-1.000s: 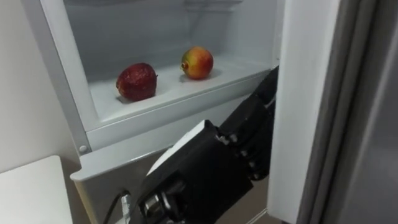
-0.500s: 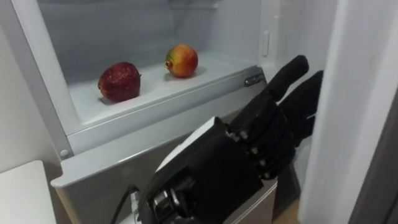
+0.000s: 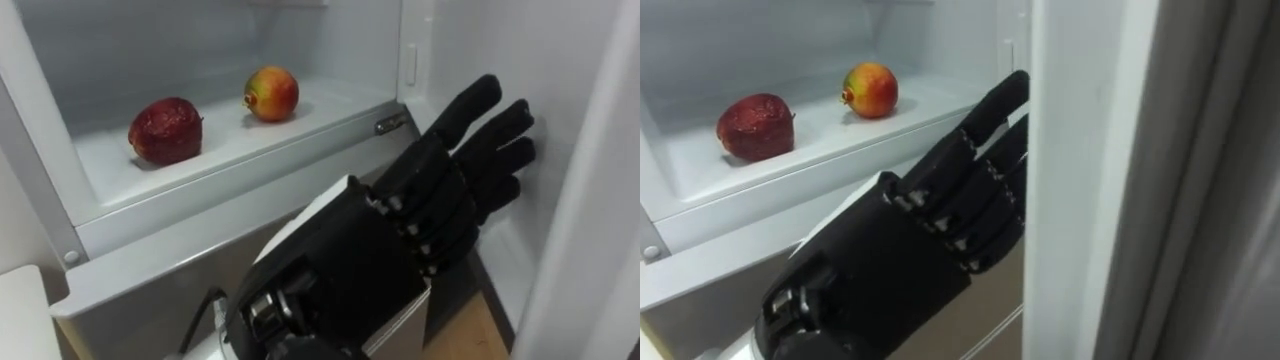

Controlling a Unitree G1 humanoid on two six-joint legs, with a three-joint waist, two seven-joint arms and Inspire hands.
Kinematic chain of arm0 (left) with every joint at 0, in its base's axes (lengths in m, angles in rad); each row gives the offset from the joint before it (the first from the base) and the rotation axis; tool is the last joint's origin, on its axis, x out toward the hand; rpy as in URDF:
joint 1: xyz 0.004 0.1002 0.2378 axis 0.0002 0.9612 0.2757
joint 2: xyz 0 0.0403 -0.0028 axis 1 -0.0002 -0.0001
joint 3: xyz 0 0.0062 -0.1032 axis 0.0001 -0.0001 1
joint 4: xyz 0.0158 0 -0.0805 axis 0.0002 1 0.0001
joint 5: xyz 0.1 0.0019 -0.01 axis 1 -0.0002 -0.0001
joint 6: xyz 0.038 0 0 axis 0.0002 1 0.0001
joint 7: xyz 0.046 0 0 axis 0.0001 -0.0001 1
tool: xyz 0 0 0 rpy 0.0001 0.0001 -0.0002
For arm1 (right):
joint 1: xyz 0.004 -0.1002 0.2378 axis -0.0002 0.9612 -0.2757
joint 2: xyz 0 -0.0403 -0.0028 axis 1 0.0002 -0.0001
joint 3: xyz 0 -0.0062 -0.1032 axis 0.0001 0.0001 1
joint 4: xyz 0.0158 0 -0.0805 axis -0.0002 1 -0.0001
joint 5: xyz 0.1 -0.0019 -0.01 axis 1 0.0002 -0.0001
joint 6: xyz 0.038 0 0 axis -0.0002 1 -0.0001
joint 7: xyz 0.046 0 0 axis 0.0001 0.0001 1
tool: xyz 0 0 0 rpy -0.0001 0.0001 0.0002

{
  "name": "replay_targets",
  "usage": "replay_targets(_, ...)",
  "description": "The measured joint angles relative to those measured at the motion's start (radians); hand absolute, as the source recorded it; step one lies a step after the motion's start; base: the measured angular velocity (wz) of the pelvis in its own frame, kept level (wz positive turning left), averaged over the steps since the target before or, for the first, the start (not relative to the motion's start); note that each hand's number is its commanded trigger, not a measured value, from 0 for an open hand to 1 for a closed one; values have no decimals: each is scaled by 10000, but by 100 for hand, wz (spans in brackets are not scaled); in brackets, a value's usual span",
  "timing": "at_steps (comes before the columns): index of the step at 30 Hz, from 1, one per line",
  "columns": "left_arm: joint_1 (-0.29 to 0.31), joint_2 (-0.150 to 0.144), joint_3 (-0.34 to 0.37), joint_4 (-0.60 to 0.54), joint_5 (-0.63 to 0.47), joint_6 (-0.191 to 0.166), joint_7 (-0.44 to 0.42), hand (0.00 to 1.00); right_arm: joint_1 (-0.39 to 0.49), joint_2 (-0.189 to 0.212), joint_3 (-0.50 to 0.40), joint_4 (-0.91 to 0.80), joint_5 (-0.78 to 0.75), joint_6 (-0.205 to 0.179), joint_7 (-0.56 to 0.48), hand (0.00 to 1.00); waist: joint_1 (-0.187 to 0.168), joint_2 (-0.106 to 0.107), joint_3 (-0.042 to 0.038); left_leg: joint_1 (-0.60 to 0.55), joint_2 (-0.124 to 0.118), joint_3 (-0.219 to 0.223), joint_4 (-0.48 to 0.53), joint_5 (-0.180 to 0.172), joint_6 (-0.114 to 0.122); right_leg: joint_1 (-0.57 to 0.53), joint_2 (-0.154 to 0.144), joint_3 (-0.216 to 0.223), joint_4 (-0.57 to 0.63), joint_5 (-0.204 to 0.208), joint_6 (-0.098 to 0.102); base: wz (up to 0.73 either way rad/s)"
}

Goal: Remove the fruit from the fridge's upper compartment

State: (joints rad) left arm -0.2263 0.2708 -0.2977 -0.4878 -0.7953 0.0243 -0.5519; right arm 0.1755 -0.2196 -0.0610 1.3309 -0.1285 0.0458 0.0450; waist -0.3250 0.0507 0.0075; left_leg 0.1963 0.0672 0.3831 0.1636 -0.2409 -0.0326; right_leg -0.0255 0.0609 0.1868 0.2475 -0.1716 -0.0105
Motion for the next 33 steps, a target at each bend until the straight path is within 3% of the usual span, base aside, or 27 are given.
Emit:
replay_targets(6, -1, -26, -18, 0, 0, 0, 0, 0, 23, 1, 1, -5, -1, 5, 0, 0, -44, 94, -5, -31, 81, 14, 8, -4, -3, -26, 95, 65, -88, 97, -45, -5)
replay_targets(11, -271, -148, -450, 382, -563, -23, 200, 0, -147, -5, 0, 15, -25, -8, -1, 0, -252, 166, 12, -27, 123, 265, 9, -3, -4, -27, 122, 68, -88, 110, -67, 1)
replay_targets(22, -643, -296, -1259, 641, -740, 10, 256, 0, -443, -25, -6, 67, 1, -4, 87, 0, -864, 134, 39, 27, 117, 256, 4, -3, -4, -36, 181, 295, -101, 114, -63, -6)
replay_targets(33, -1293, -373, -1502, 833, -741, 21, 230, 0, -621, -150, -4, 67, 7, -8, 406, 0, -1084, 141, 36, 30, 117, 259, 4, -3, -4, -42, 187, 326, -106, 120, -69, -2)
